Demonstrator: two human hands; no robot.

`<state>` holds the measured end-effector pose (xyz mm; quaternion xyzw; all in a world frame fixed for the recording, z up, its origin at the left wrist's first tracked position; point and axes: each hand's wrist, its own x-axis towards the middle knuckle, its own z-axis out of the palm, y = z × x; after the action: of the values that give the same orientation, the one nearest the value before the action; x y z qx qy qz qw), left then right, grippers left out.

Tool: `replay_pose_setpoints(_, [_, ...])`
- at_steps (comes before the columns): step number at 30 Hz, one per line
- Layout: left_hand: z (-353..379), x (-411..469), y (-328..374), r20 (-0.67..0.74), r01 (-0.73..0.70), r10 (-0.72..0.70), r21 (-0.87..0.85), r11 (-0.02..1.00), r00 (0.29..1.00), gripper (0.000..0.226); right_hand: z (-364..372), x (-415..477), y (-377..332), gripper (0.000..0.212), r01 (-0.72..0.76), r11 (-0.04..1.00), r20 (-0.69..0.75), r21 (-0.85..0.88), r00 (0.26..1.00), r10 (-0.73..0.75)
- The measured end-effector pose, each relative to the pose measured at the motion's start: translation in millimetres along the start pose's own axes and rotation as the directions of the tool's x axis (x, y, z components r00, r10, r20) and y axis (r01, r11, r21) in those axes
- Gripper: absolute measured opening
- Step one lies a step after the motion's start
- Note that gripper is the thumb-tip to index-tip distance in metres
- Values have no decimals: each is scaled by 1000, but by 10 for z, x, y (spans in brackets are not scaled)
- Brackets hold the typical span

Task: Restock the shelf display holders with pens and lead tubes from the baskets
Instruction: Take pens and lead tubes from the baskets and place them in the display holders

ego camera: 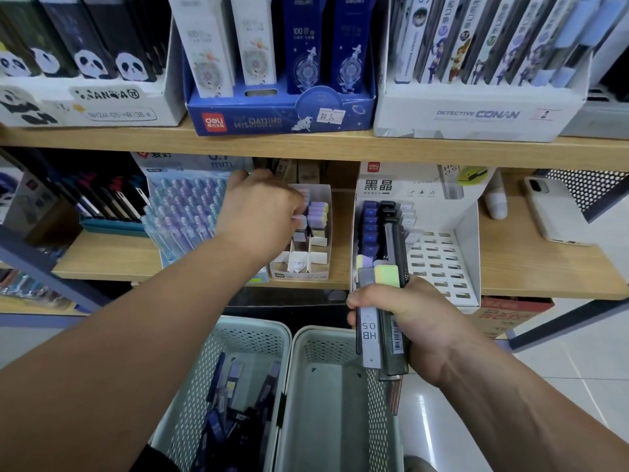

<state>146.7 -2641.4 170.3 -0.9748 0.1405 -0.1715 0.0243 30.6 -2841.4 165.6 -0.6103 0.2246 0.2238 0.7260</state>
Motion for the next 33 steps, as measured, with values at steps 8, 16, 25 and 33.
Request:
replay_pose_setpoints(8, [16,57,75,14,69,-72,146,987,997,16,27,22,7,20,0,1000,38,12,999,0])
replay_pose_setpoints(16, [16,118,52,-23,138,-136,165,977,990,29,37,26,56,14,30,1000,73,6,997,-30])
replay_pose_setpoints(25, [-6,107,86,-22,130,-128,173,976,992,29,-14,55,59,18,28,999,58,17,998,-29])
replay_pose_setpoints(33, [-132,-1,107,-8,42,-41,185,982,999,17,10,77,86,26,49,997,15,54,999,-50])
